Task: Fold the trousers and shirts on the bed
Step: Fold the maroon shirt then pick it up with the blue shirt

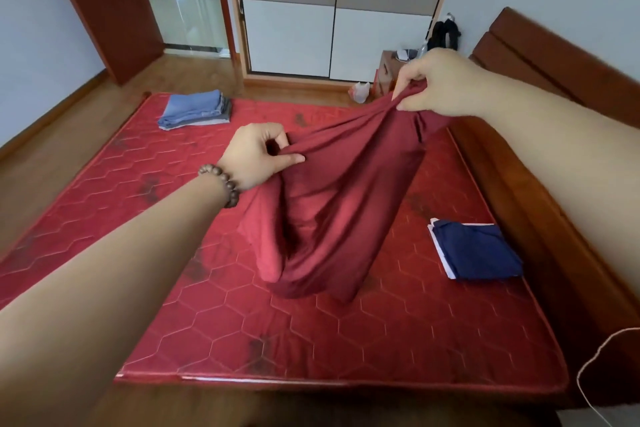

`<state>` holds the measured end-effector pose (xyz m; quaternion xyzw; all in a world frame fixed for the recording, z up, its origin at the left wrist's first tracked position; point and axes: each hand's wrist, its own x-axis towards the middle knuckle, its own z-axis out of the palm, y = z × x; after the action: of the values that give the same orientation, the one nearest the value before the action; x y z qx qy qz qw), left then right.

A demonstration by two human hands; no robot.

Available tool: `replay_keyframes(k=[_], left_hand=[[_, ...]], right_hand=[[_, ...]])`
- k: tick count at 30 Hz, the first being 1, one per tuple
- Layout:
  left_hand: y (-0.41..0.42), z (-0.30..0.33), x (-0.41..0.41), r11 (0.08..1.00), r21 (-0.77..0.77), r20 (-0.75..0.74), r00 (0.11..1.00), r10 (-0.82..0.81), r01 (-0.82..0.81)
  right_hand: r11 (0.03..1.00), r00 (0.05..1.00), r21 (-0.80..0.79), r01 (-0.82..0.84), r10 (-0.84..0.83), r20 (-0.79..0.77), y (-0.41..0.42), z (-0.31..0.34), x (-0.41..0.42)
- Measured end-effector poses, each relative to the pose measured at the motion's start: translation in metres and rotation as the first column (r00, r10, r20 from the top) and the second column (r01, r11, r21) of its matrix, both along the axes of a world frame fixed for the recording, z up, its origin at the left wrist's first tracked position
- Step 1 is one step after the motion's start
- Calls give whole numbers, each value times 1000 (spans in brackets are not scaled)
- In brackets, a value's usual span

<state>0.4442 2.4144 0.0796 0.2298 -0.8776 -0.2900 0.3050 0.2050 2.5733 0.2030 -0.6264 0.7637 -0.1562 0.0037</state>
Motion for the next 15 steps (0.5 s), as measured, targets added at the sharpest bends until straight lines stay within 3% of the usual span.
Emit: replay_keyframes(k=[2,5,9,15], left_hand=[[6,1,17,993,-117,-5,1000,3,-3],[19,-4,43,968,-223,188,979,-73,115],[35,-23,73,979,-170,278,959,-61,111],[68,-56,133,997,-5,194,978,-72,75]], right_hand=[[991,999,-131,19,-15,30,2,1,14],[987,1000,-161,-15,12,-21,4,3,42],[983,999,-179,-30,26,-24,11,8,87],[981,999,-194,-11,4,-37,20,5,163]])
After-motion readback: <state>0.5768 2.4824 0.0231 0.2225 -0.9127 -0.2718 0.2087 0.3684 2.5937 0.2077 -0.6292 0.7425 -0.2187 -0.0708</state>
